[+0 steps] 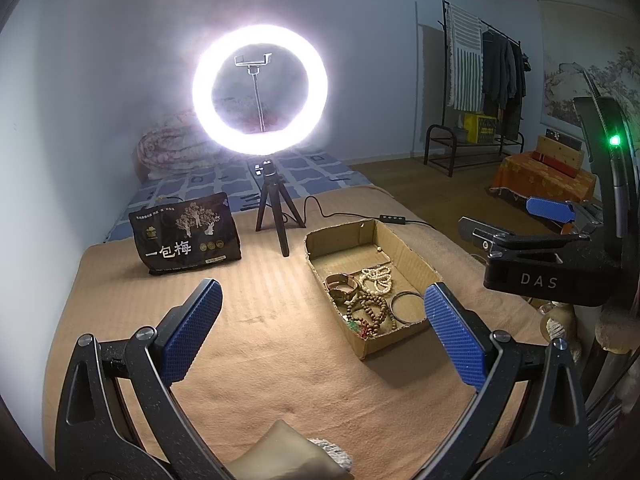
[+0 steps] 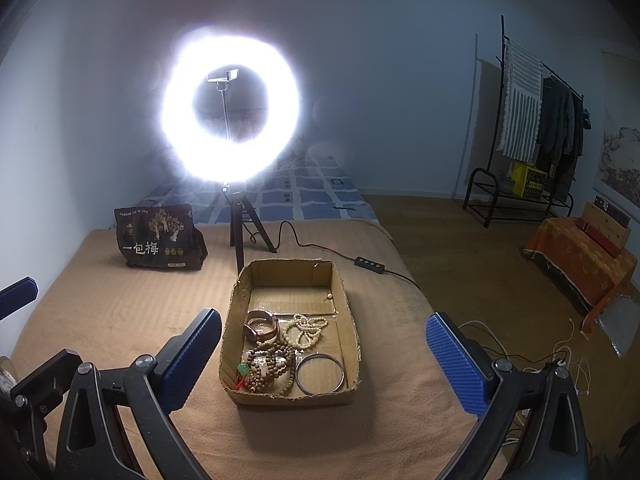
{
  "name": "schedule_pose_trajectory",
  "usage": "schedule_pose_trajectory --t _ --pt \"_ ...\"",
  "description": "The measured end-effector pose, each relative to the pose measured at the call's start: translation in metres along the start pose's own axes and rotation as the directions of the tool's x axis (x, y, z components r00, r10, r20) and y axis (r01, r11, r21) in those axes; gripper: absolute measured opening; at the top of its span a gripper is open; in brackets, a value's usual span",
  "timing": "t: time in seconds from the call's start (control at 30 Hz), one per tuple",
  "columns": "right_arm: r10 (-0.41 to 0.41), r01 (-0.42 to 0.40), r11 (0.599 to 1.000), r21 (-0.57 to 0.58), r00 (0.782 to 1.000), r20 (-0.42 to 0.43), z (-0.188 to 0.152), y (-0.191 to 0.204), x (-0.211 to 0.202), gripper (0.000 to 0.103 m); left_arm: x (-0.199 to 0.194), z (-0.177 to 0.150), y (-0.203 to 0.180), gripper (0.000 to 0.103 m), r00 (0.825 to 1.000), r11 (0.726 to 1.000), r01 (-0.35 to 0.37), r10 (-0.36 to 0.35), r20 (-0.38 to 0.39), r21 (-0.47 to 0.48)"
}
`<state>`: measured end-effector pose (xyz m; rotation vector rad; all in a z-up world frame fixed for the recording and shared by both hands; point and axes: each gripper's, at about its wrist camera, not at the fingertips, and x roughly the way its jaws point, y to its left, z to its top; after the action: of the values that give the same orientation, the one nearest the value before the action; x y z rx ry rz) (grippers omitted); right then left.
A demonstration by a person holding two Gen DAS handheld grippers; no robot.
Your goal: Organize jewelry
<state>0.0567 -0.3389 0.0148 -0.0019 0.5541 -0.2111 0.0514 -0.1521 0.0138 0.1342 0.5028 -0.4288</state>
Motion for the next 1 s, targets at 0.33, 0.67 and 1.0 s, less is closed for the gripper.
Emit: schedule_pose_trajectory --t 0.33,0.67,1.0 --pt "0.000 0.000 1.000 -0.002 1.000 -0.002 -0.0007 0.0009 0.0003 0.103 -0.0008 0.0012 0.0014 0.103 1.000 1.000 -0.001 0.001 0.002 0.006" --pt "-0.001 0.001 1.000 -0.005 1.000 -0.005 -0.0012 0.0010 0.0000 0.103 -0.0007 0.0020 0.0028 0.103 1.000 1.000 -0.003 0.003 0.004 0.009" --pt "-0.001 0.001 1.000 -0.016 1.000 -0.015 -0.0071 -0.0035 0.0020 0.103 -0.0006 0.0024 0.0075 0.103 1.000 0.999 -0.025 0.024 0.020 0.031"
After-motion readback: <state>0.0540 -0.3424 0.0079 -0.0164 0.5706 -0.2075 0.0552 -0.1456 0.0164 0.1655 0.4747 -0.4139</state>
